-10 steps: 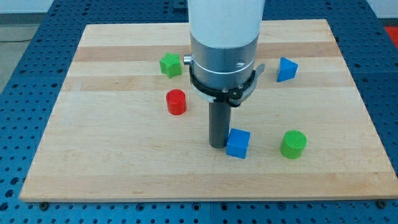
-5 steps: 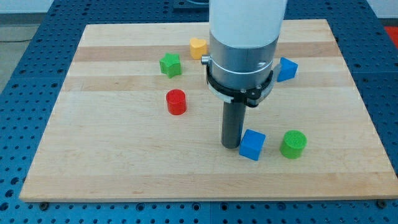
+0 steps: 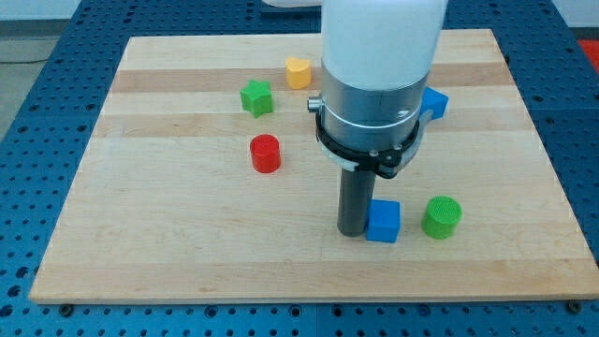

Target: Move the blue cube to the left of the green circle

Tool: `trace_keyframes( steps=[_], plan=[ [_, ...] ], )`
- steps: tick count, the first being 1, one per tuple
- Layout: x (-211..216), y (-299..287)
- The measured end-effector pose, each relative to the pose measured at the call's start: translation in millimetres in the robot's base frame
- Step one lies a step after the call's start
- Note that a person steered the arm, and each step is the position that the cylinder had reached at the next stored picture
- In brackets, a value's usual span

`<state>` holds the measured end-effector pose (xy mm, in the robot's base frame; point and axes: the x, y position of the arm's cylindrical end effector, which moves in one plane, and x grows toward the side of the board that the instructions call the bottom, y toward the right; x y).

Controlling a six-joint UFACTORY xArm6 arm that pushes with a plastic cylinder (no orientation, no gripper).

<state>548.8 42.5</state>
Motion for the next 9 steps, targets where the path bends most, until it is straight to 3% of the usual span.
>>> trace_keyframes(
  steps=[7, 9],
  plan=[
    [16.8, 5.0],
    [-10.9, -64.8]
  ],
)
